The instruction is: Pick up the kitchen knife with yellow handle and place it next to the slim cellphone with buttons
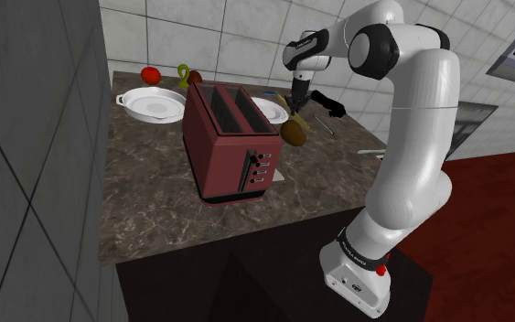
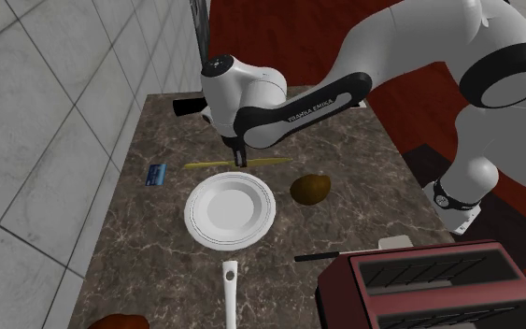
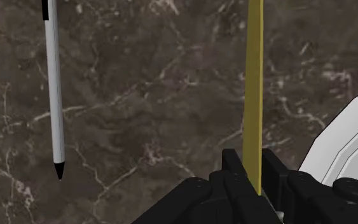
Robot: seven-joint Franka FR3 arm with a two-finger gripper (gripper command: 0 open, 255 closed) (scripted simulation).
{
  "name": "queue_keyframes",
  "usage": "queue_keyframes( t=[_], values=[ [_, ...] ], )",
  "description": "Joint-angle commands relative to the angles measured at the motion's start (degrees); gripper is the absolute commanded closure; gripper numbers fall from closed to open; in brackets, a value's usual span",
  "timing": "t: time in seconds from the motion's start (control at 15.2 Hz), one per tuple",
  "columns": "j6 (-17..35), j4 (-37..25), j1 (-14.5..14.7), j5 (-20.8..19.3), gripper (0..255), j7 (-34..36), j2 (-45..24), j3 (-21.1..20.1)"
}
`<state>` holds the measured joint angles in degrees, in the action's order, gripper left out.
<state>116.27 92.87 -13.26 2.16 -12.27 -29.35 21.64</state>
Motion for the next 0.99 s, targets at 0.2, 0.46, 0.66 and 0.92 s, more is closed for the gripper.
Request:
queue_keyframes(
  t=[0.2, 0.46, 0.66, 0.92],
  values=[
    [0.0, 0.0, 0.0, 0.0, 255, 0.0, 0.0, 0.0],
    [-0.6, -0.3, 0.0, -0.1, 255, 0.0, 0.3, 0.1],
    [-2.5, -1.3, 0.1, -0.4, 255, 0.0, 1.2, 0.3],
    [-5.1, -2.9, 0.2, -0.7, 255, -0.1, 2.3, 0.5]
  ],
)
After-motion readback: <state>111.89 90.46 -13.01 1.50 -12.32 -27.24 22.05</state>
